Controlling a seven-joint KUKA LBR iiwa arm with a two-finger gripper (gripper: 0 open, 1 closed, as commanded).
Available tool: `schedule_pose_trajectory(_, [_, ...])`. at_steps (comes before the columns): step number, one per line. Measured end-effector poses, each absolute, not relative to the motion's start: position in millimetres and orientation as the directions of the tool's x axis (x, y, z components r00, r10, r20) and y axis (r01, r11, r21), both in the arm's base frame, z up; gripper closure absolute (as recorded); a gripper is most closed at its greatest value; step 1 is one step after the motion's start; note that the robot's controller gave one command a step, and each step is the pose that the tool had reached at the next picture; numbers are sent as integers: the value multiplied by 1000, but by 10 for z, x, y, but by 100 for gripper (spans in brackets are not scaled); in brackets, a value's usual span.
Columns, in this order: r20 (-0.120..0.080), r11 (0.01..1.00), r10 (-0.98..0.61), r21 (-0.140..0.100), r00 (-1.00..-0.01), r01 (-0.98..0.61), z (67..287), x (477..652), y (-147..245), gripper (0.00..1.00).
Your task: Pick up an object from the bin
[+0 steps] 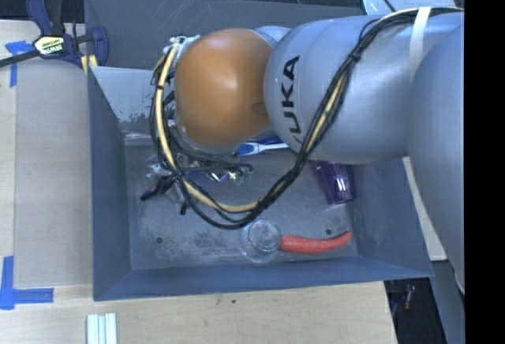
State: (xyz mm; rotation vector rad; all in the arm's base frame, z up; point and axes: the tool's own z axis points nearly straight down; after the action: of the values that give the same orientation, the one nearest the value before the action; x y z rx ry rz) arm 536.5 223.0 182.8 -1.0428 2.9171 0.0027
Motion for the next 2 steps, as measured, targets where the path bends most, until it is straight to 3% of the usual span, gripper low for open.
schedule_pose_trajectory(1, [-52,681,-732,-24,-679,-732,1116,5368,2086,100])
schedule_pose_trajectory(2, [-49,691,-722,-23,-690,-722,1309,5380,2100,100])
